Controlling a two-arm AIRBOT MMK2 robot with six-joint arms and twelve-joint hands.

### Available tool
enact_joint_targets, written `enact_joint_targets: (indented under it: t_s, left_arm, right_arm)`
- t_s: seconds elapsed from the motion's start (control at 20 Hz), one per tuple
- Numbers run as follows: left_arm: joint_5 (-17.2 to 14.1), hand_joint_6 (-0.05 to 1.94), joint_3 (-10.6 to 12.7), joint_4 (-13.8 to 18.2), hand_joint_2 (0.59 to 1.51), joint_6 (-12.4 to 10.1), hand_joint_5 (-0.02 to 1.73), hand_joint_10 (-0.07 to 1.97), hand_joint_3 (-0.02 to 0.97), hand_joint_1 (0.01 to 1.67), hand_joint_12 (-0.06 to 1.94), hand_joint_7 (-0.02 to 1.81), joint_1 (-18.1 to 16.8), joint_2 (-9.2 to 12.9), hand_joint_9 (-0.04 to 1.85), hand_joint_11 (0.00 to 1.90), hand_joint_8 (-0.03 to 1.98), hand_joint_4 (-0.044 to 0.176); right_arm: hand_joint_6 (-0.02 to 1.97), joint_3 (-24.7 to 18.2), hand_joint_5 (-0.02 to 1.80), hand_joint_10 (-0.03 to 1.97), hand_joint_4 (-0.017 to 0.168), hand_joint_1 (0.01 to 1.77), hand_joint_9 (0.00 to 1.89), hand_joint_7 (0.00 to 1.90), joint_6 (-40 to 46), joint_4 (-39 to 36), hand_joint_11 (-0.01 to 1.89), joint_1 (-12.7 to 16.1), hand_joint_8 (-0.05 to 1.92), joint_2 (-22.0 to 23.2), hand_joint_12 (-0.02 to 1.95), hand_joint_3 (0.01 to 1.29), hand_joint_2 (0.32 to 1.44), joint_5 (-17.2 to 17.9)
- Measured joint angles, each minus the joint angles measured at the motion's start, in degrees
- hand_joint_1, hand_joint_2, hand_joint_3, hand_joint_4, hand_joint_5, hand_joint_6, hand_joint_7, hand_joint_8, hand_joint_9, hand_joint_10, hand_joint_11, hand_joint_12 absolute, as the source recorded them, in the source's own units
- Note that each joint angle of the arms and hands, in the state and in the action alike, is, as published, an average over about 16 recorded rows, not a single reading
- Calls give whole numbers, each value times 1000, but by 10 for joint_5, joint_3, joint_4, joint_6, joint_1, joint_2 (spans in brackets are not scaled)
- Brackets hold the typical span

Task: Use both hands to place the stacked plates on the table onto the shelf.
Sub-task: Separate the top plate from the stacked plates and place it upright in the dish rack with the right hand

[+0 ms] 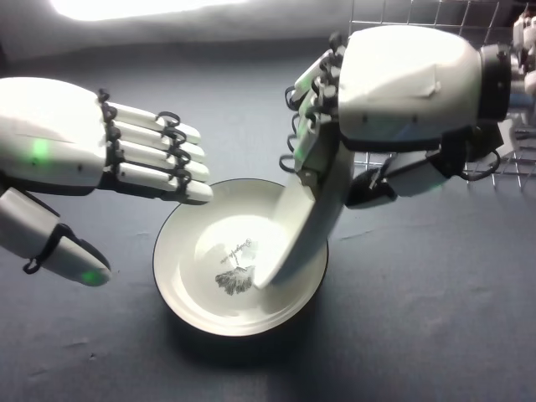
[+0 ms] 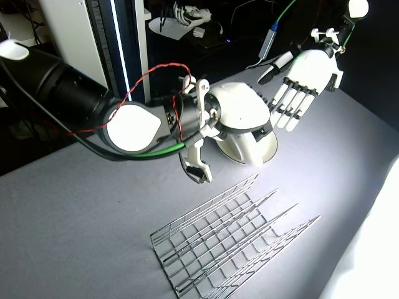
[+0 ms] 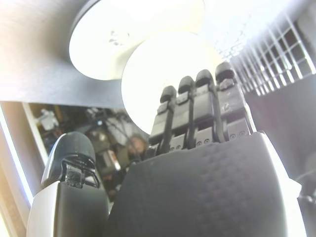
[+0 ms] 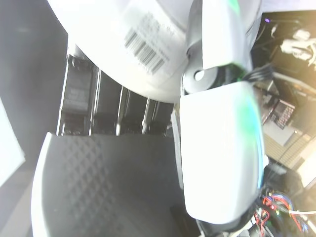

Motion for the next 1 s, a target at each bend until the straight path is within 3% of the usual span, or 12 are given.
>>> enact_joint_targets:
  t_s: [0.5,1.0]
  left_arm:
    - [1,7,10,14,1199,-3,66,9,12,14,10,82,-1,38,45,22,14,5]
    - [0,7,23,23,1196,-3,81,9,12,14,10,79,2,63,41,21,15,3]
  right_arm:
    - [634,-43,1130,945,-1,1312,1084,1200,5,84,761,72,679,21,1490,11,912,-78]
    - [782,-75,1086,870,5,1335,1073,1210,9,259,775,134,614,27,1462,11,912,-208]
